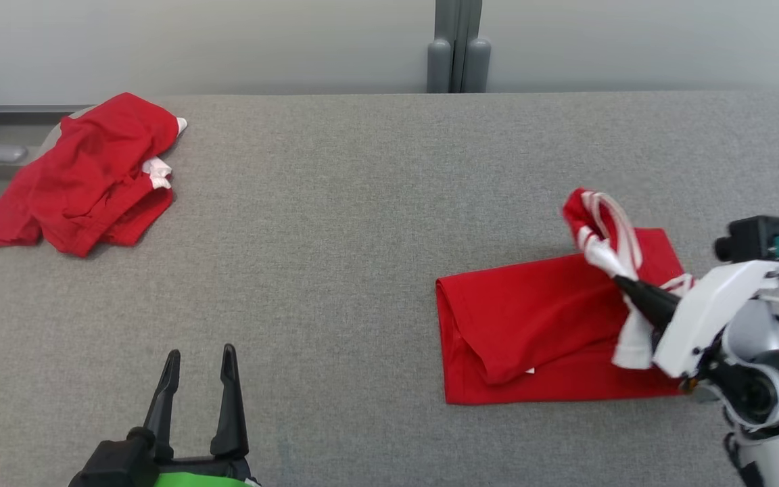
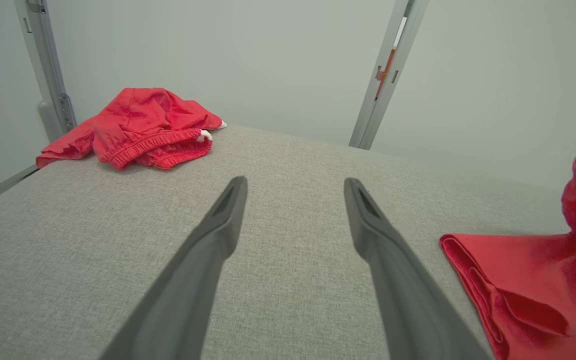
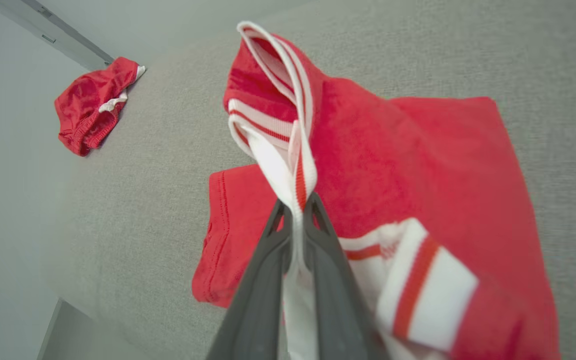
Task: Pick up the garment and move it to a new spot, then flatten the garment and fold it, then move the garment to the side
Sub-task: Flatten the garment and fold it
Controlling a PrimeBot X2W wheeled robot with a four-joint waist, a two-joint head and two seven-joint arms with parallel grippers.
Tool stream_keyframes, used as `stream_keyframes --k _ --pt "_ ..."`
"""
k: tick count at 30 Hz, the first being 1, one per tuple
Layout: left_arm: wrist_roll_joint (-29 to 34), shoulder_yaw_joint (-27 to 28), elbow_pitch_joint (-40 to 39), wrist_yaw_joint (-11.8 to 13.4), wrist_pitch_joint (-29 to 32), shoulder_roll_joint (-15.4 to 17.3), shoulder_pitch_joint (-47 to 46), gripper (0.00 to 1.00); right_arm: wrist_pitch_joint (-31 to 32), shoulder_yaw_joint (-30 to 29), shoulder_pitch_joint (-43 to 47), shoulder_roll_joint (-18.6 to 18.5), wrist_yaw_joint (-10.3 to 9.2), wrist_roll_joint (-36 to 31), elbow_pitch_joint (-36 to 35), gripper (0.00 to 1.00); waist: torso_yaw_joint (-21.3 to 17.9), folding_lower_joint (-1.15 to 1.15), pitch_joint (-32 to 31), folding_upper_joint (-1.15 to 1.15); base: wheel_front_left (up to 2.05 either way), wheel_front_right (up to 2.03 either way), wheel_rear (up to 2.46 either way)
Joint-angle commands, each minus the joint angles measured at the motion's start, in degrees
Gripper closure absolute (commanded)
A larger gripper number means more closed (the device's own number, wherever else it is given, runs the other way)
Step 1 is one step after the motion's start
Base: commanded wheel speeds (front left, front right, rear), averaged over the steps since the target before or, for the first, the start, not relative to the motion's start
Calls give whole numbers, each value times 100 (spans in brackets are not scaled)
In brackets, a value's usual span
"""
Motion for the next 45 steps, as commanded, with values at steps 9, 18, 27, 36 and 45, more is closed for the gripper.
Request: stream_keyframes --k 9,18,27,36,45 --pt "68 -37 12 57 0 4 128 0 -969 736 -101 935 0 -443 855 100 113 0 -94 0 0 0 0" --pt "-17 -146 65 90 0 4 148 0 -1627 1168 -473 1039 0 -248 1892 100 211 0 -110 0 0 0 0" --pt "-2 -95 81 89 0 4 191 0 -2609 1690 -609 1038 0 1091 1955 0 192 0 -126 0 0 0 0" --pt "99 -4 -11 98 0 4 277 0 -4129 1979 -25 616 0 41 1084 0 -63 0 -247 0 0 0 0" --pt "219 111 -55 65 1 5 345 0 -5589 614 1077 243 0 -1903 1005 0 -307 0 -422 0 0 0 0"
